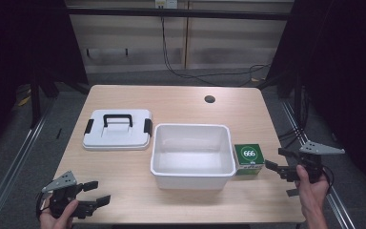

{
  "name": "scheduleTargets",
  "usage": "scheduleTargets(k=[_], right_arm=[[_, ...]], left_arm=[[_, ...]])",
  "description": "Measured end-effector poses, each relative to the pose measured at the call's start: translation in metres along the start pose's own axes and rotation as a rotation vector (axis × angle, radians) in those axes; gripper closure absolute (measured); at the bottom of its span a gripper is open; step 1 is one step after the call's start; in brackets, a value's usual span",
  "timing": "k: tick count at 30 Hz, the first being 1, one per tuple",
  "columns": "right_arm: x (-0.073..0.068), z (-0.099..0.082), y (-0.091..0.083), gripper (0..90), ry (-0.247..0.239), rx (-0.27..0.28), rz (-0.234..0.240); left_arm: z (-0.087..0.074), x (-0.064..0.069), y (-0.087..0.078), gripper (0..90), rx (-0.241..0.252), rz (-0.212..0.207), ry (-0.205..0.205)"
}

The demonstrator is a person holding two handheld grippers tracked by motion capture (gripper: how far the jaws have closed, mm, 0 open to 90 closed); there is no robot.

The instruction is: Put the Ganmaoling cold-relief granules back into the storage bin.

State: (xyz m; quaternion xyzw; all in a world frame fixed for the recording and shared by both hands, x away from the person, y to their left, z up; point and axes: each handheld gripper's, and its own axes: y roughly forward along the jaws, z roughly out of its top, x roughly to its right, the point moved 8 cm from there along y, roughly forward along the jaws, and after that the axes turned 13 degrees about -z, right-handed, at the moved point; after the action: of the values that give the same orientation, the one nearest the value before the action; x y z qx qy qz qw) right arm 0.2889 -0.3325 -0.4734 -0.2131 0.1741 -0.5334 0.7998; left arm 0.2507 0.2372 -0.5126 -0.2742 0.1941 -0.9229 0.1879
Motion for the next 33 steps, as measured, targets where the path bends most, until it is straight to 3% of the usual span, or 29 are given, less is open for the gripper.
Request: scheduleTargets(k=[6,11,17,21,26,31,32,33], right_arm=[[-0.003,0.001,0.000,13.4,-0.002,-0.017,0.018],[-0.008,0.007,-0.002,13.4,-0.038,-0.012,0.044],[-0.010,0.019,-0.005,13.4,-0.133,-0.018,0.054],[-0.012,0.030,-0.005,13.1,-0.163,-0.015,0.057],[-0.019,0.037,-0.003,13.4,-0.226,-0.088,0.090],[-0.026,0.043,0.003,13.5,-0.282,-0.122,0.102],[-0.028,0.044,0.005,13.5,-0.302,-0.128,0.100],[-0.031,0.046,0.012,13.4,-0.358,-0.167,0.101]], left_arm=[[0.000,0.000,0.000,18.3,-0.002,0.001,0.002],[0.000,0.000,0.001,18.3,-0.003,0.003,0.004],[0.000,0.000,0.000,18.3,-0.001,0.003,0.000],[0.000,0.000,0.000,18.3,-0.004,0.005,0.003],[0.000,-0.001,0.001,18.3,-0.002,0.010,-0.002],[-0.001,-0.001,0.001,18.3,-0.006,0.009,-0.002],[-0.001,-0.001,0.001,18.3,-0.004,0.008,-0.006],[-0.001,-0.001,0.001,18.3,-0.005,0.012,-0.005]])
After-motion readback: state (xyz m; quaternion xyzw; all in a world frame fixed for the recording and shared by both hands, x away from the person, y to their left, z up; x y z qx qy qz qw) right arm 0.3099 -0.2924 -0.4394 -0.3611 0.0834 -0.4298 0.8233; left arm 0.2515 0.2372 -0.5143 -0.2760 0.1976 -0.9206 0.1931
